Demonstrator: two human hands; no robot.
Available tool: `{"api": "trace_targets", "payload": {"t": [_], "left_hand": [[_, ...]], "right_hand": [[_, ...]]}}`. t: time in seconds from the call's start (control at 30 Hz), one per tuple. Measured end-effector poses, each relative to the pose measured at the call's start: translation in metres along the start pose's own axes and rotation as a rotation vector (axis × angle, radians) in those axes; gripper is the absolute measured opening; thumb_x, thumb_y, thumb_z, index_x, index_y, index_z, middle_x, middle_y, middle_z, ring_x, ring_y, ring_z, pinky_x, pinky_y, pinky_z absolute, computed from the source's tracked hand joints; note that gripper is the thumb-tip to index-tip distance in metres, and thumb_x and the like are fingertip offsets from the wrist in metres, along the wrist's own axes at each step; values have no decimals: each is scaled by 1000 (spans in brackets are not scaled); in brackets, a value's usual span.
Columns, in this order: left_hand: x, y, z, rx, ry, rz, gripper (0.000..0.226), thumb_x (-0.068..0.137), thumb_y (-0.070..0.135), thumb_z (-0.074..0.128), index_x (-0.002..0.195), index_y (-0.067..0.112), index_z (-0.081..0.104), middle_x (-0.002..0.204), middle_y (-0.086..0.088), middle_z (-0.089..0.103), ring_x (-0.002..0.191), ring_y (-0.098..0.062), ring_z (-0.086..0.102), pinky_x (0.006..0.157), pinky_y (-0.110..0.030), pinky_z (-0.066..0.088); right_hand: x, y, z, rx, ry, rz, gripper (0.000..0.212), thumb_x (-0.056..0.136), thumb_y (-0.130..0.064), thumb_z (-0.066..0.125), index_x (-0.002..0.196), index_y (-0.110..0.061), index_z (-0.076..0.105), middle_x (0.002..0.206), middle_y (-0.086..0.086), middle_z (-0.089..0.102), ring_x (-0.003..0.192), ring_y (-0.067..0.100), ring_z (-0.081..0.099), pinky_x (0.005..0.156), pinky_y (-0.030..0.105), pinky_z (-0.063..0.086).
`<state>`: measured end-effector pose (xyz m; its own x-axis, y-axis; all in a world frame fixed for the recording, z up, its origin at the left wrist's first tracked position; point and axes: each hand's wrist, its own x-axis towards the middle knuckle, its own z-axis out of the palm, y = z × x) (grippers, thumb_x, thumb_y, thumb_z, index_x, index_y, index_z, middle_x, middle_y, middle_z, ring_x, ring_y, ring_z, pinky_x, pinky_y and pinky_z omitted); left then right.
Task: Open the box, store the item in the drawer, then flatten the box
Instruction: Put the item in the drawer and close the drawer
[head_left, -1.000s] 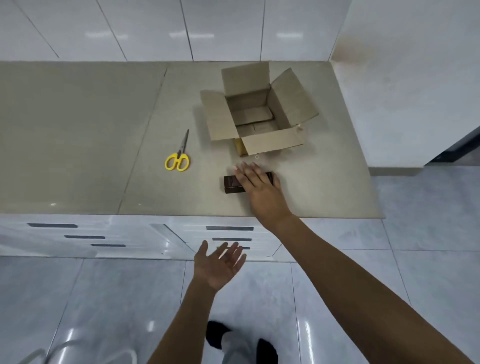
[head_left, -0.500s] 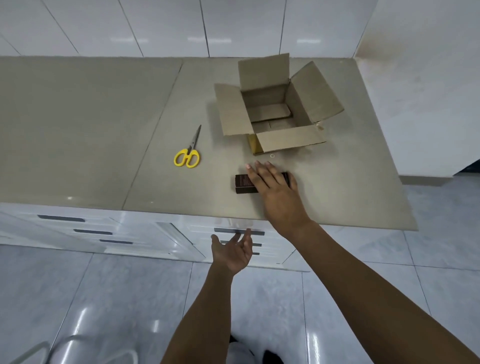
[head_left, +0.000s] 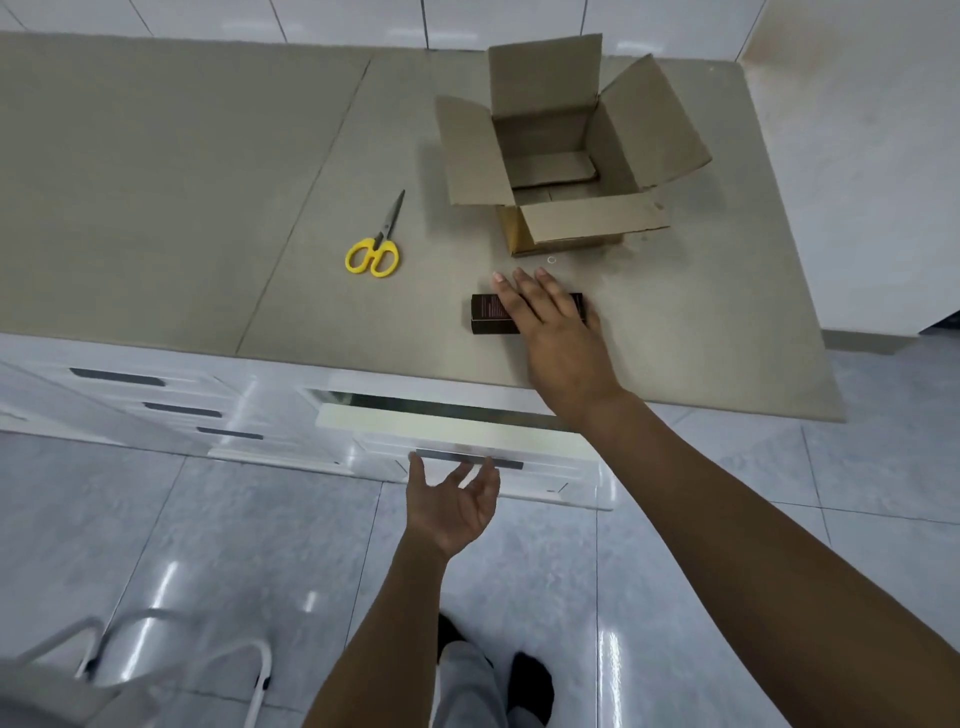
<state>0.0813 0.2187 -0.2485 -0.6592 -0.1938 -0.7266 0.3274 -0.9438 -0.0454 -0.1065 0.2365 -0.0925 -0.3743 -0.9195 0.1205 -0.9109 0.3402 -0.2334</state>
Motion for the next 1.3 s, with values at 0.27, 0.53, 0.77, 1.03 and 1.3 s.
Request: {"api": "trace_targets", "payload": {"t": [0.27, 0.53, 0.77, 1.03, 1.3], "left_hand": [[-30, -12, -8, 60, -51, -49, 93, 69, 73, 64, 140, 20, 36, 142, -20, 49, 124, -51, 48, 90, -63, 48], [-47, -16, -22, 76, -82, -94, 92, 71, 76, 59, 137, 16, 38, 141, -20, 49, 125, -46, 51, 80, -59, 55], [-55, -17, -35, 61, -76, -109, 90, 72, 75, 59, 137, 16, 41, 135, -15, 54, 106, -38, 64, 68, -41, 60], [-62, -25, -41, 82, 36, -132, 87, 72, 76, 55, 139, 21, 44, 135, -18, 55, 111, -42, 61, 59, -44, 59], [-69, -28, -42, 96, 31, -139, 90, 69, 76, 56, 139, 22, 43, 136, -20, 55, 120, -45, 55, 66, -52, 59]], "right_hand": [[-4, -1, 6, 5, 35, 9, 79, 87, 4, 44, 153, -28, 15, 157, -3, 26, 147, 21, 14, 112, 55, 24], [-57, -14, 21, -43, 305, -126, 73, 80, 3, 52, 147, -22, 37, 144, 2, 49, 133, 23, 43, 109, 60, 25], [-102, 0, 83, 108, 88, -349, 57, 82, -10, 63, 138, -15, 50, 122, 2, 65, 101, 23, 59, 92, 36, 42], [-56, 25, 123, 149, -480, 34, 52, 80, -9, 58, 129, -25, 52, 122, 4, 62, 113, 25, 55, 89, 42, 47], [-55, 16, 150, 16, -645, -13, 49, 83, -7, 59, 130, -22, 52, 122, 9, 62, 115, 28, 53, 90, 42, 43]]}}
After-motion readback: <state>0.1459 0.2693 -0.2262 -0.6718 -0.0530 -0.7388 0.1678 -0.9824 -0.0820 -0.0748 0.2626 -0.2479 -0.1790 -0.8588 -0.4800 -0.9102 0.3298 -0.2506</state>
